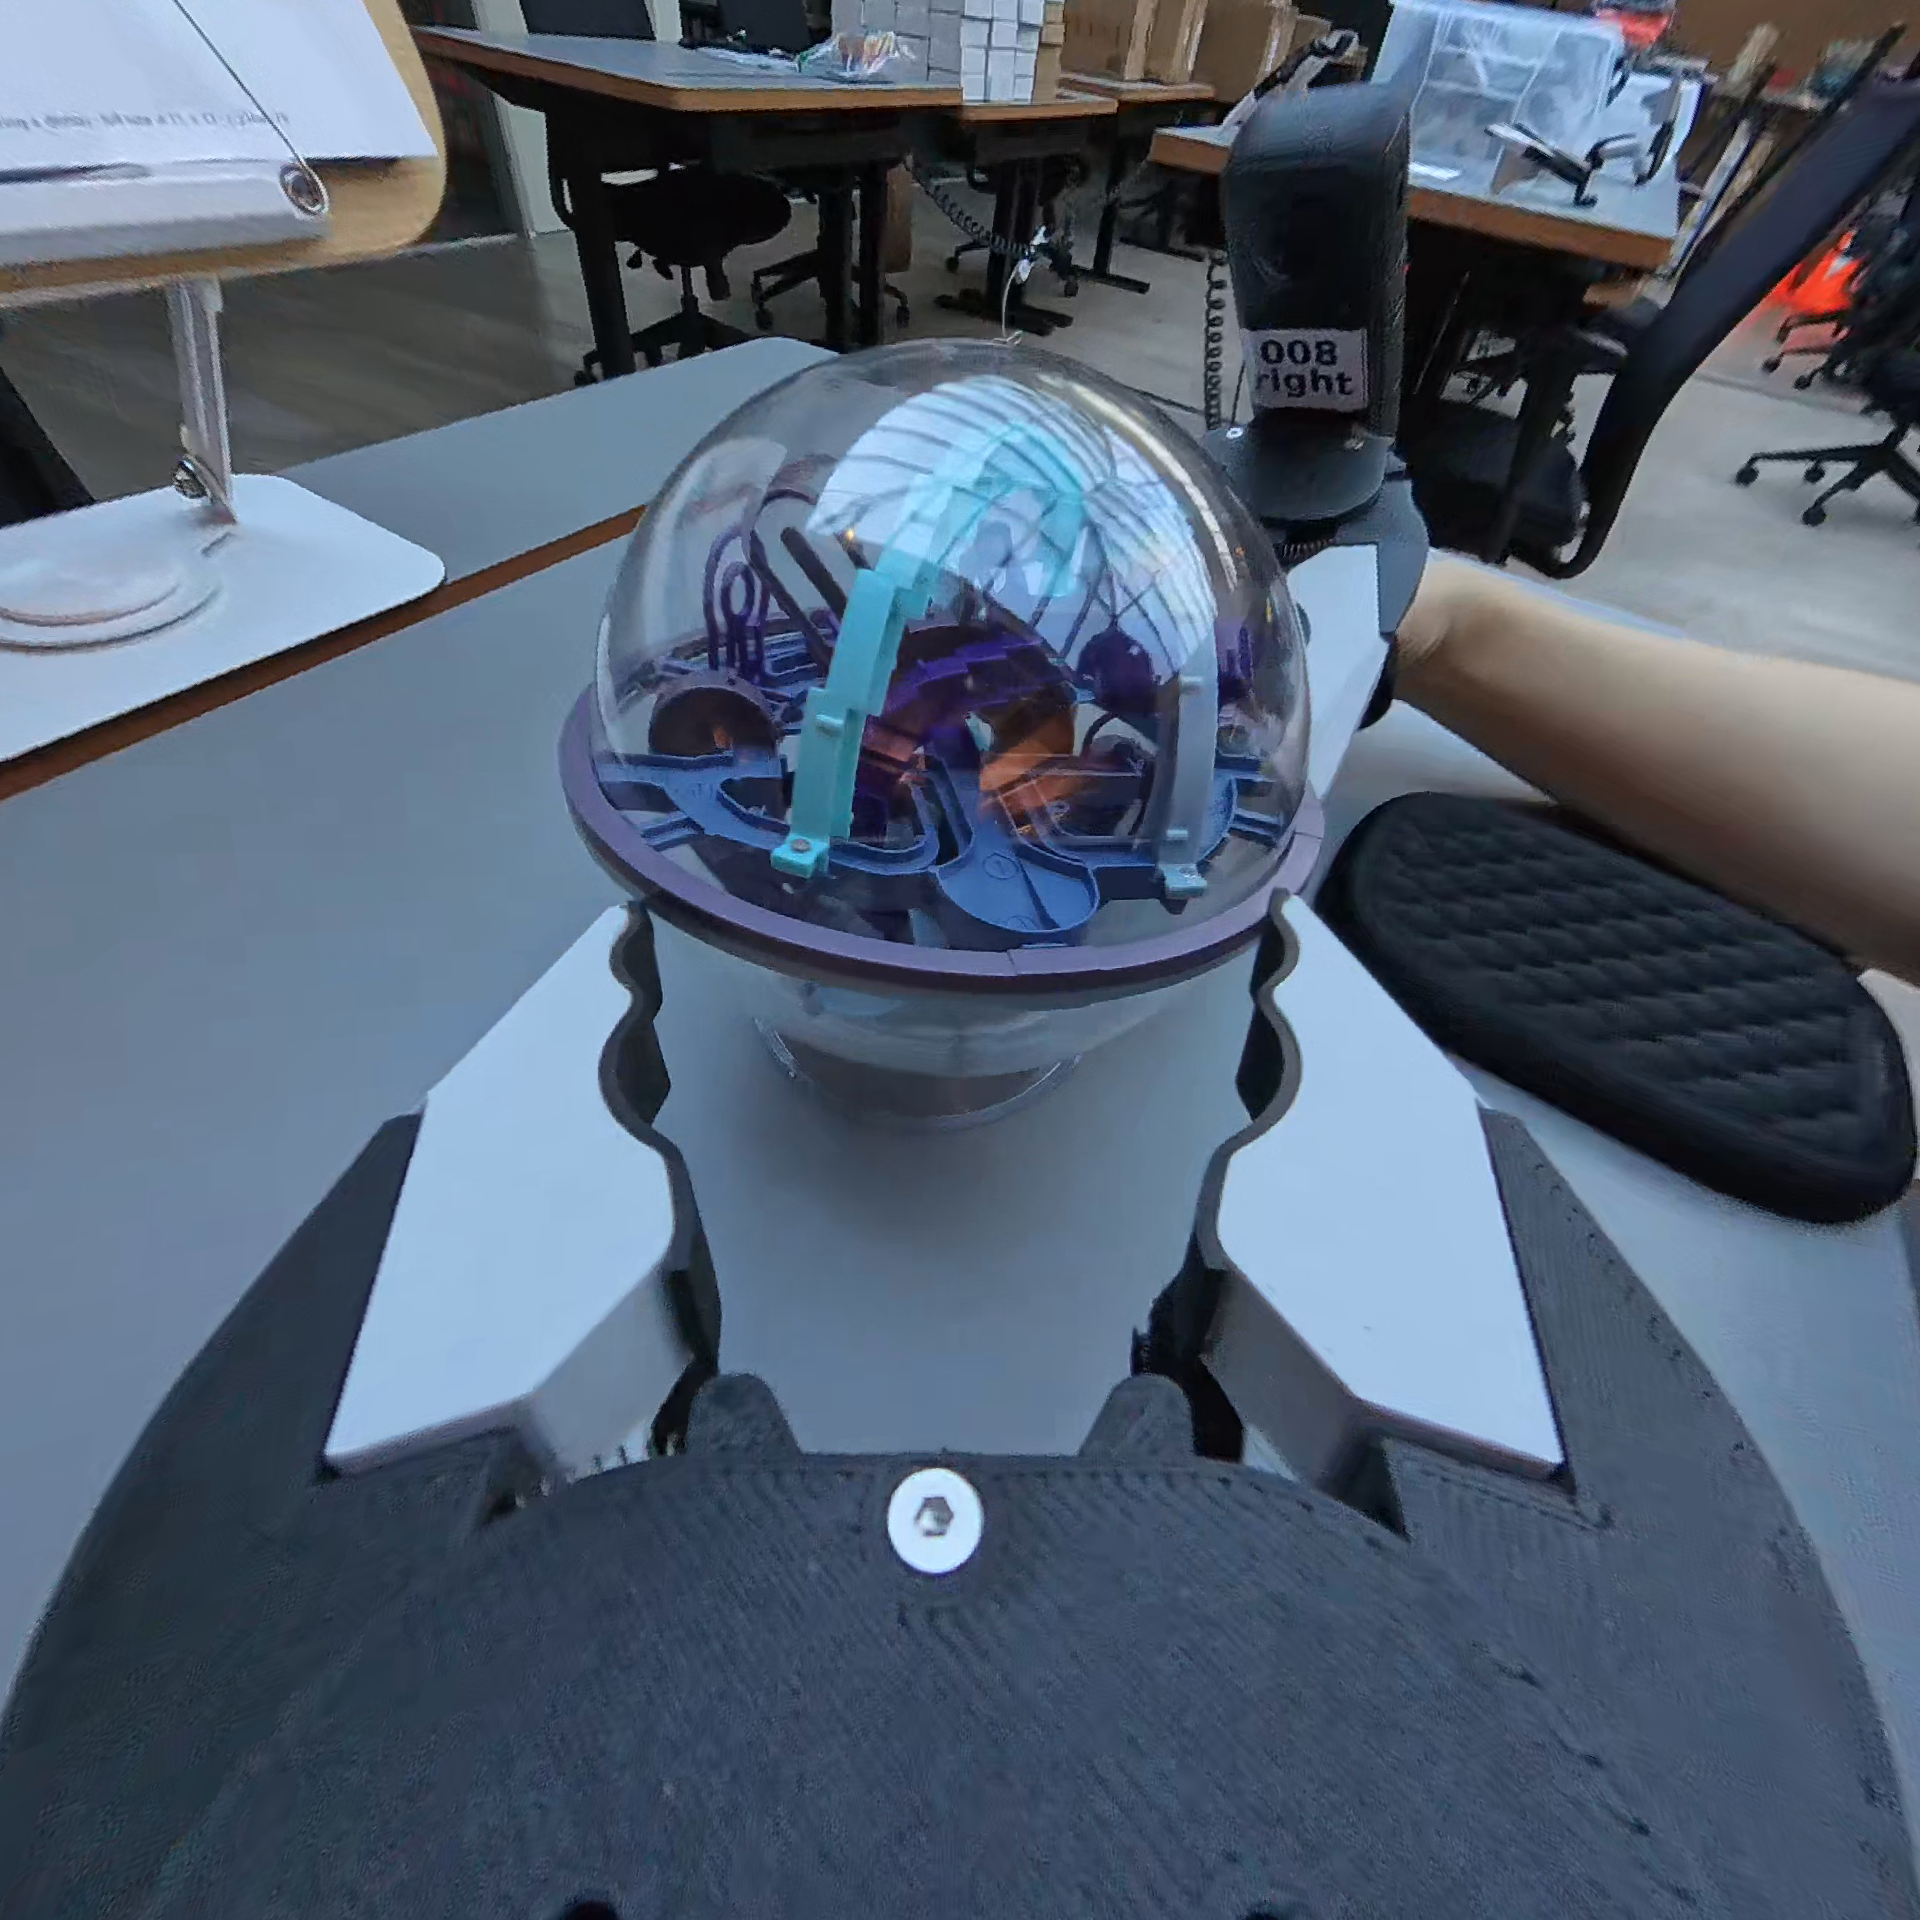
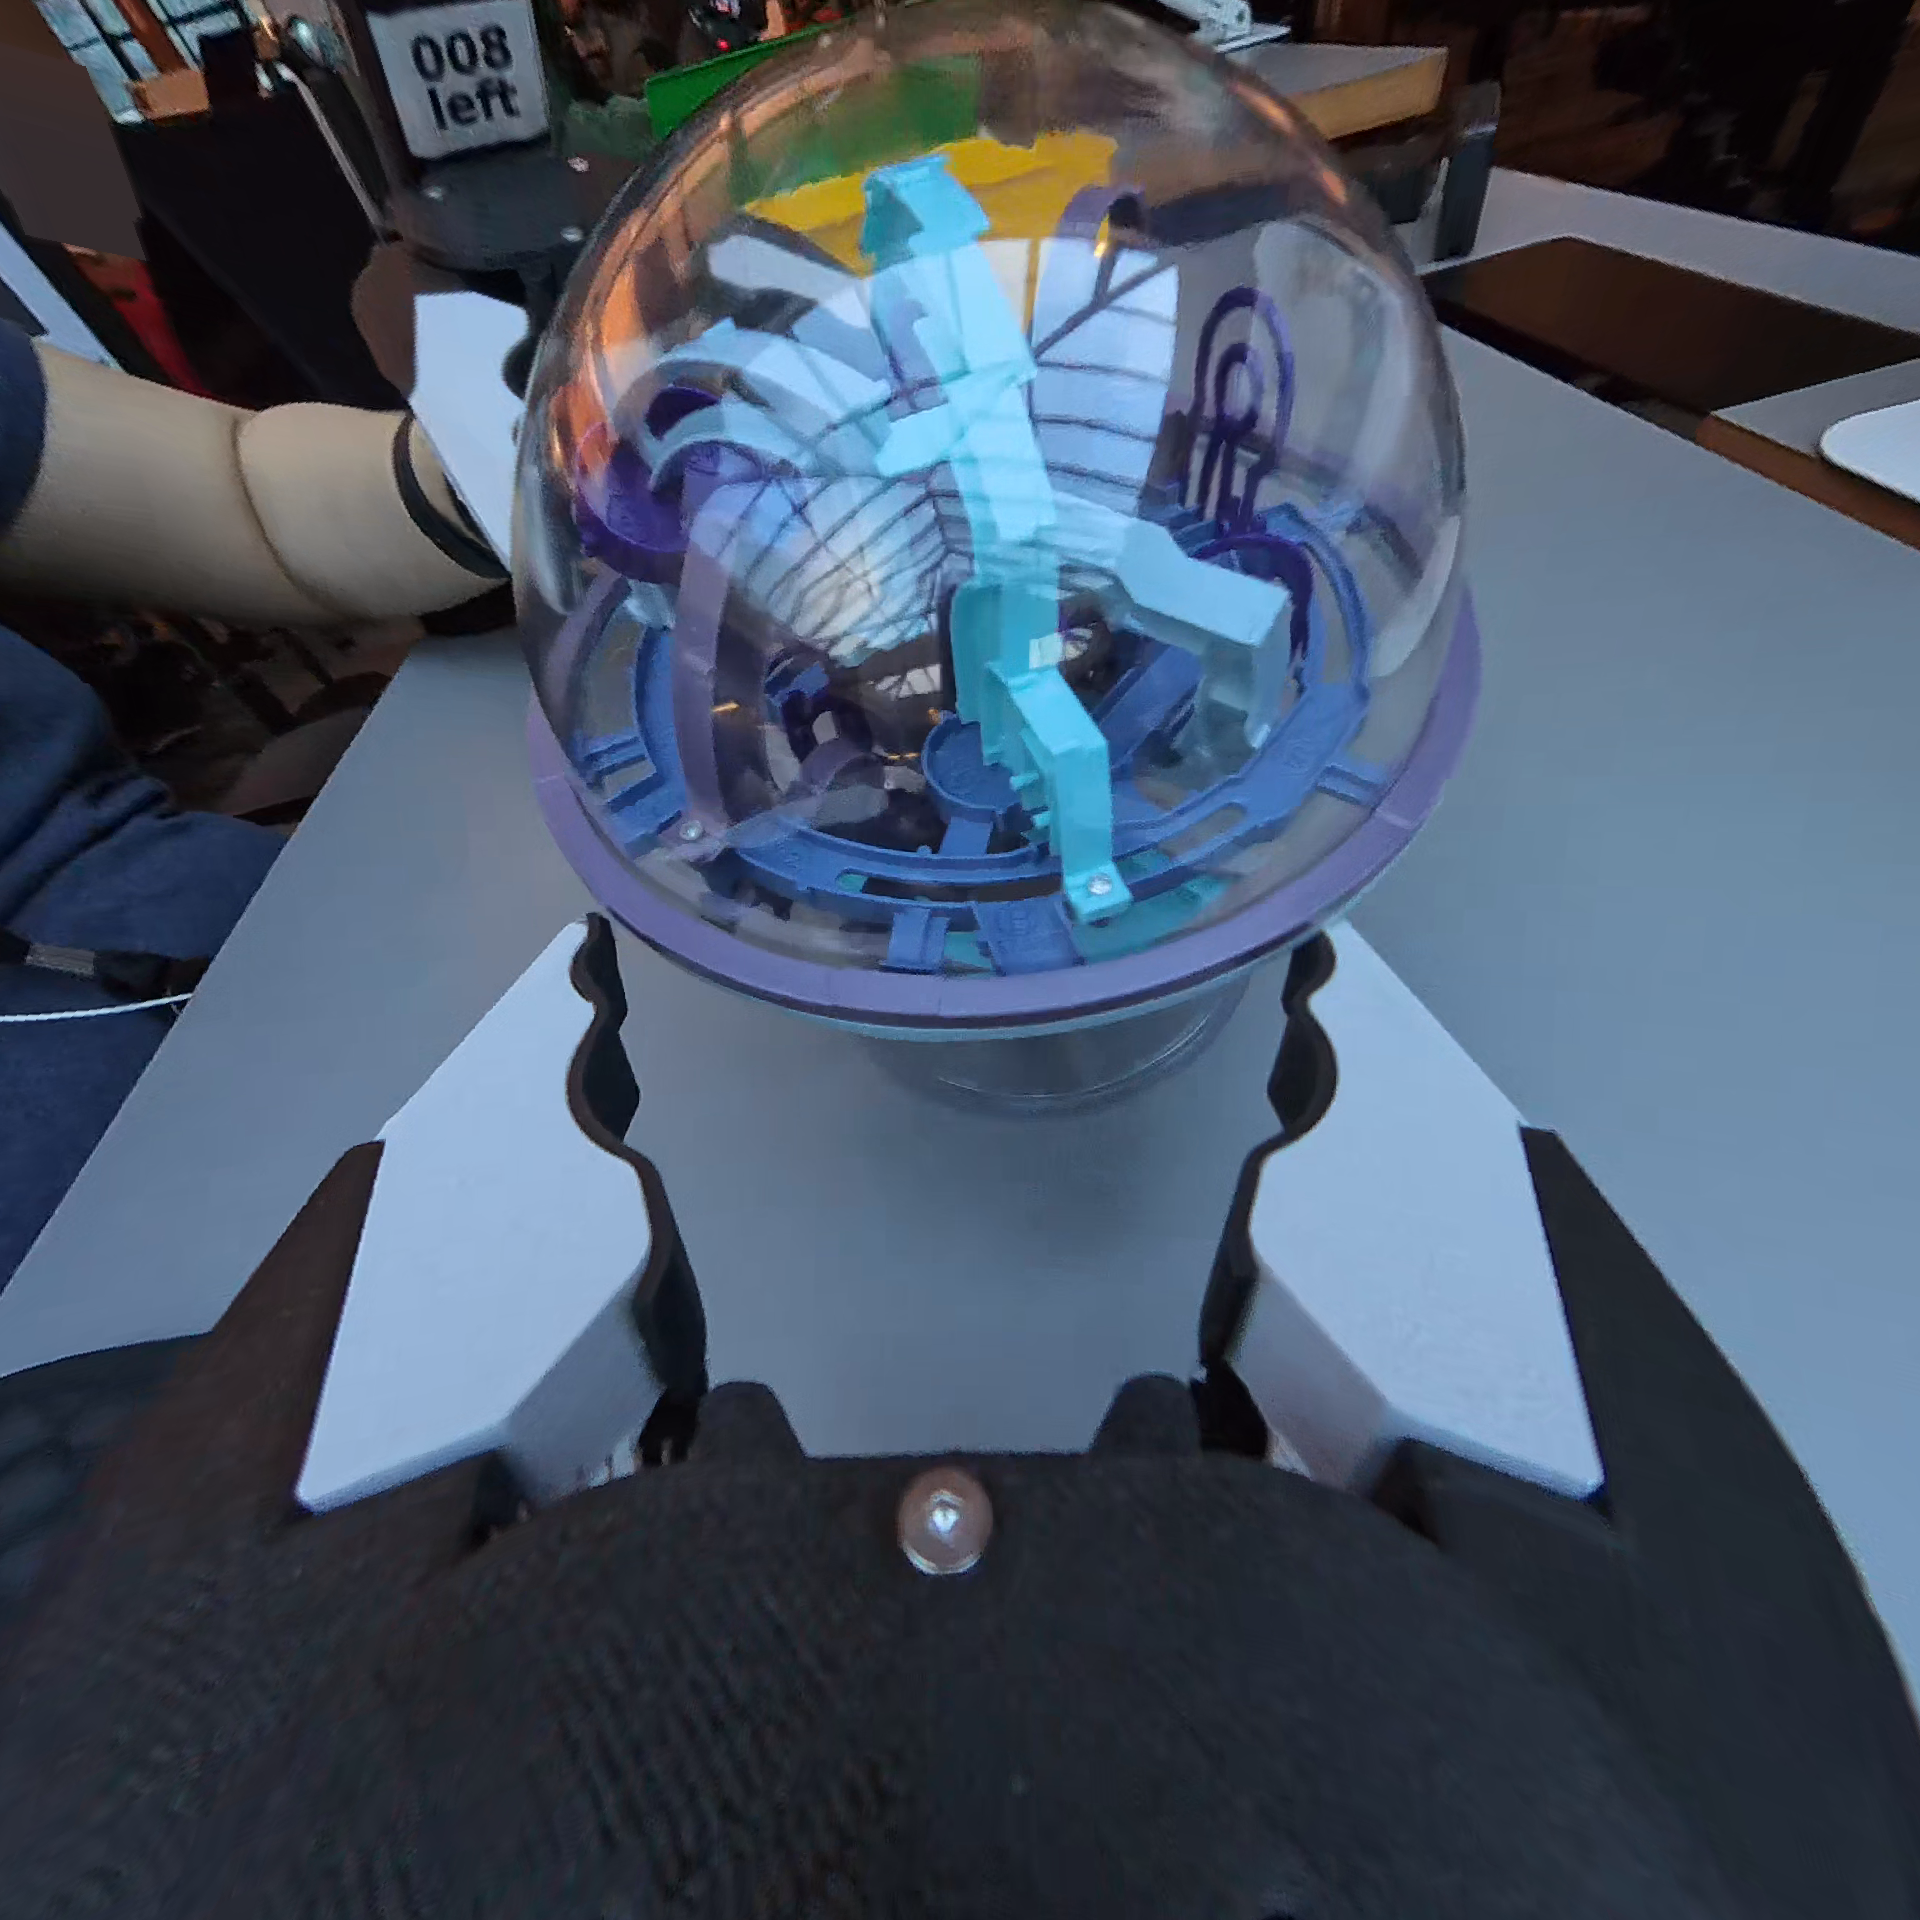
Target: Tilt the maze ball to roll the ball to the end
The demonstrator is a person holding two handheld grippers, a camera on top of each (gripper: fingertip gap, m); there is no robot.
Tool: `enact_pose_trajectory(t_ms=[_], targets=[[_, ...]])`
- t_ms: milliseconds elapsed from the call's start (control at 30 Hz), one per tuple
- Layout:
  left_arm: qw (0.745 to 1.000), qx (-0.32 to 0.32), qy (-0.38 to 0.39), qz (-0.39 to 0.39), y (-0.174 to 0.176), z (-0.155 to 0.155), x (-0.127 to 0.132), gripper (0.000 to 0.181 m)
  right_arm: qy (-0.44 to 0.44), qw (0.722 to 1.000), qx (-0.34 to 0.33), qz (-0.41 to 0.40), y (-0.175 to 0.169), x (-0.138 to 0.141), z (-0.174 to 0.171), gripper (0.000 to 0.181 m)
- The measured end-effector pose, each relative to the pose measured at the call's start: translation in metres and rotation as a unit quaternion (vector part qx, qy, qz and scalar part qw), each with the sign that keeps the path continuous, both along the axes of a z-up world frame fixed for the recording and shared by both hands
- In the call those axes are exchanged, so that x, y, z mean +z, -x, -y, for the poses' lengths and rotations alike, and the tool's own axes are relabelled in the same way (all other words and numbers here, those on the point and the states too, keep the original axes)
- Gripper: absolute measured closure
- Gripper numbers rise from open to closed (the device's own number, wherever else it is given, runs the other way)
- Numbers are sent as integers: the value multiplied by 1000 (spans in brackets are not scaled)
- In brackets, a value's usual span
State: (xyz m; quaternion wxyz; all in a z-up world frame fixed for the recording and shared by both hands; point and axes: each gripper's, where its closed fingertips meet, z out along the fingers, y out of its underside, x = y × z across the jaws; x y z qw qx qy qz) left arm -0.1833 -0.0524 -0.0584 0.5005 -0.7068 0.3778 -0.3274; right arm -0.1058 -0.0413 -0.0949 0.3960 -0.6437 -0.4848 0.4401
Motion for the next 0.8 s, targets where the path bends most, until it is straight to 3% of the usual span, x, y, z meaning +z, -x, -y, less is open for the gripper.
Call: enact_pose_trajectory(t_ms=[100, 233, 367, 600, 700, 800], targets=[[1000, -4, -25, -14, 0, -2, -5, 66, -46, 998, -21, 34, 1, -3, -1, 53], [999, -17, -3, -44, 3, -2, -23, 73, -84, 994, -67, 37, -2, 13, 1, 53], [999, -25, -4, -25, 5, -3, -26, 77, -109, 985, -109, 72, -3, 14, 3, 55], [1000, -6, -13, -8, 18, -13, -20, 70, -123, 978, -99, 136, -10, 0, 15, 57], [999, 29, -28, -22, 34, -27, -19, 75, -113, 983, -75, 122, -18, 5, 22, 69], [999, 37, -6, -19, 41, -33, -22, 81, -72, 993, -78, 57, -24, 21, 19, 77]])
